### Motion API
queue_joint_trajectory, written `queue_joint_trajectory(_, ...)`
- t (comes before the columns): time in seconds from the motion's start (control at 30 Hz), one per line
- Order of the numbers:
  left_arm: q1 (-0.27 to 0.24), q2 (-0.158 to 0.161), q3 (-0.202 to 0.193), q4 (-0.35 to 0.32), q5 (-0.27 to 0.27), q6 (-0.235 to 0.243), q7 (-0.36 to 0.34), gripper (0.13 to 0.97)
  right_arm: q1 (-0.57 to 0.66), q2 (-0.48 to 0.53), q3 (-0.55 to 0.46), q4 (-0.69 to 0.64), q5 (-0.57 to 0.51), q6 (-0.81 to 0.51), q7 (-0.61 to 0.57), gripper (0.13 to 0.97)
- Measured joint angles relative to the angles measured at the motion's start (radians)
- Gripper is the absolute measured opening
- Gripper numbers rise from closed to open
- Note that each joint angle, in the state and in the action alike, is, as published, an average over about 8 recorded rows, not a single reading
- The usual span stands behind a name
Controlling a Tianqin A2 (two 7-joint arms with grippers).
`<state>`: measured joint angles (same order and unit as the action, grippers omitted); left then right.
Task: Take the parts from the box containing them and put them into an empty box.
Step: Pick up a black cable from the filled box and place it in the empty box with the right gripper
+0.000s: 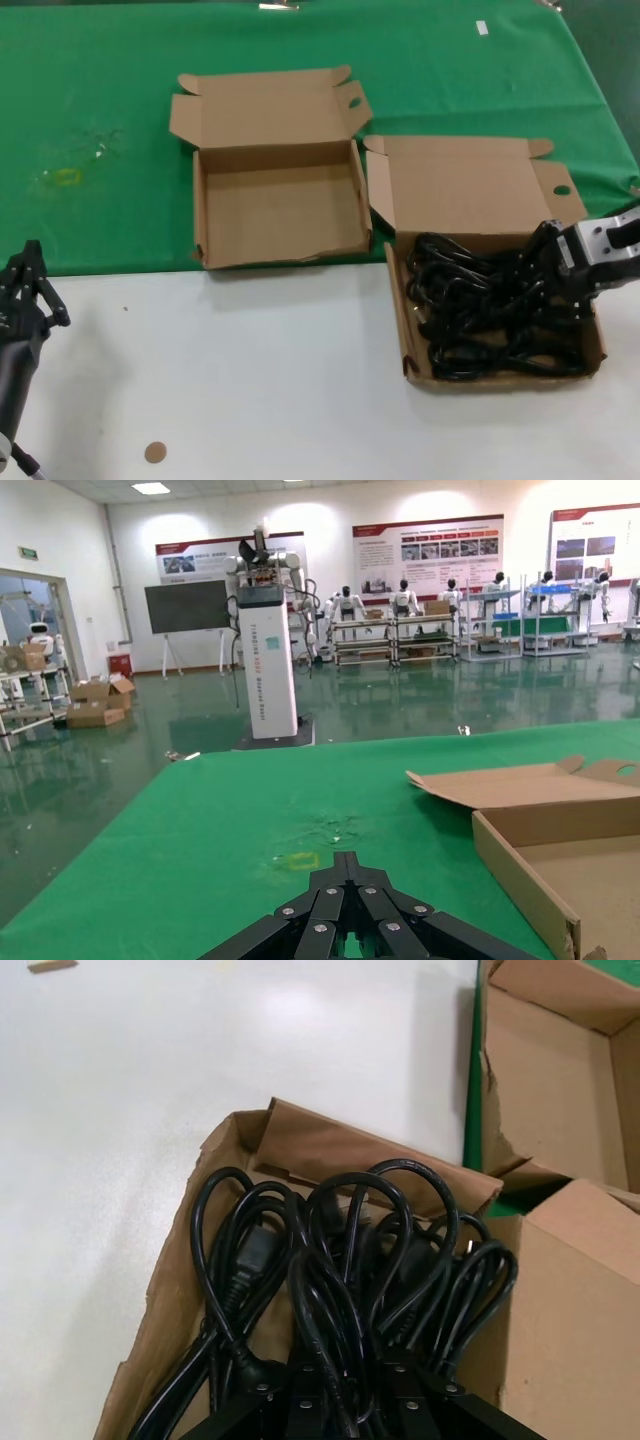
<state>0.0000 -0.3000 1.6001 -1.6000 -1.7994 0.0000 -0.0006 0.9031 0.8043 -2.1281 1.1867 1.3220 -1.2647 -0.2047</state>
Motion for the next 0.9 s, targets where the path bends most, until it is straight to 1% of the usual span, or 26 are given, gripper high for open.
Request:
queue_joint_trajectory(0.23, 0.000, 0.000, 0.000, 0.000, 0.000, 0.000, 0.000, 0.144, 0.049, 0.000, 0.018, 0.021, 0.019, -0.048, 0.056, 0.216)
queue_joint_trajectory(0.43, 0.000, 0.000, 0.000, 0.000, 0.000, 0.000, 0.000, 0.144, 0.133, -0.043, 0.027, -0.002, 0.032, -0.069, 0.081, 0.216)
queue_joint_trajectory(0.67, 0.000, 0.000, 0.000, 0.000, 0.000, 0.000, 0.000, 0.144, 0.231, -0.151, 0.016, -0.080, 0.028, -0.039, 0.076, 0.214)
queue_joint_trajectory(0.9, 0.000, 0.000, 0.000, 0.000, 0.000, 0.000, 0.000, 0.144, 0.295, -0.293, -0.022, -0.220, -0.002, 0.031, 0.043, 0.214)
